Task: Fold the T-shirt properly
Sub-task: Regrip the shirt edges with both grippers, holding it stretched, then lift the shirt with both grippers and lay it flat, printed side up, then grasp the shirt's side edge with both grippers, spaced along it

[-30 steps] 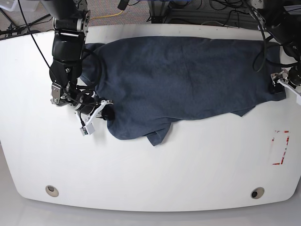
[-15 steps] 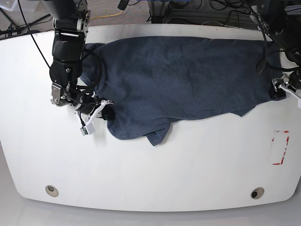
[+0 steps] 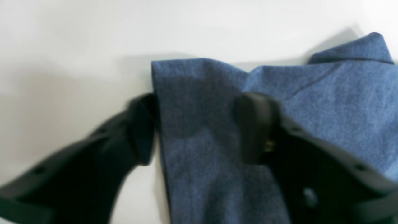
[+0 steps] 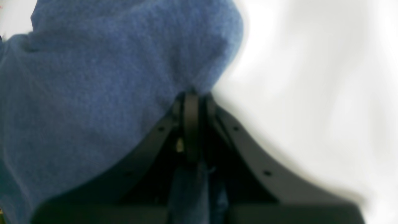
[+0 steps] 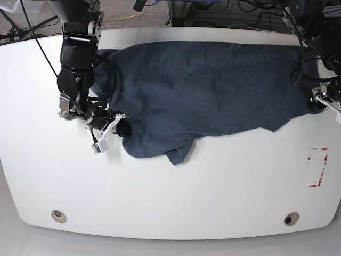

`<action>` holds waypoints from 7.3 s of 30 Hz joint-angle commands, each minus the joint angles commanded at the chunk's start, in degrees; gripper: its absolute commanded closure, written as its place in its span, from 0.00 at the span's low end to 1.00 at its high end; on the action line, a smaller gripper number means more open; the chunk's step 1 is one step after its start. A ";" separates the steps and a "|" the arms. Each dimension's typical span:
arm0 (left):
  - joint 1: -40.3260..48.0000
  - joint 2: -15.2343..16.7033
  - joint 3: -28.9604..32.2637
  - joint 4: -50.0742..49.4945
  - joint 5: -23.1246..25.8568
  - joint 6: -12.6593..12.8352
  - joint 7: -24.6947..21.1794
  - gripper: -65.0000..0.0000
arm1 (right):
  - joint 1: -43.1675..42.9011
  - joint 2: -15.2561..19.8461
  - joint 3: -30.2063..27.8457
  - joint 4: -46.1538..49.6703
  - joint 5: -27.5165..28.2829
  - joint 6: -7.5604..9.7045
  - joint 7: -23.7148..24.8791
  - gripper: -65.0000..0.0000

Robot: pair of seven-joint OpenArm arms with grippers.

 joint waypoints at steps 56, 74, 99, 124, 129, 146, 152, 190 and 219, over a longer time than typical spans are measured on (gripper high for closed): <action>-11.87 0.18 12.57 38.95 -0.53 0.66 11.34 0.99 | 19.69 8.00 -0.44 15.30 -0.44 -0.53 -10.11 1.00; -48.79 -4.31 20.31 42.29 -0.44 5.23 19.34 1.00 | 55.56 14.15 -14.42 16.00 0.00 0.09 -13.54 1.00; -4.92 -3.87 13.71 52.22 -0.62 0.00 19.34 1.00 | -3.69 3.60 10.29 46.51 0.00 0.92 -16.88 1.00; 29.45 1.76 1.93 52.48 -0.09 0.00 19.08 1.00 | -35.34 -0.09 16.35 46.95 24.88 0.92 -16.97 1.00; 32.18 1.76 2.20 52.40 -0.09 0.00 19.08 1.00 | -39.47 -0.09 16.09 47.21 26.20 0.92 -17.05 0.98; 34.29 1.41 5.45 51.16 0.00 0.00 19.08 0.38 | -42.20 2.29 21.63 47.12 35.52 0.92 -18.64 0.14; 30.15 1.23 5.10 51.16 0.00 0.00 19.08 0.39 | -31.56 5.19 22.33 34.55 35.52 -0.88 -18.81 0.14; 9.05 5.10 5.19 42.37 13.45 0.00 19.08 0.31 | -3.78 -0.53 10.11 6.33 8.97 -3.08 -15.65 0.39; -18.64 -4.48 12.40 -24.09 13.27 0.57 -11.52 0.15 | -3.60 -0.26 9.93 6.77 9.05 -2.99 -15.65 0.92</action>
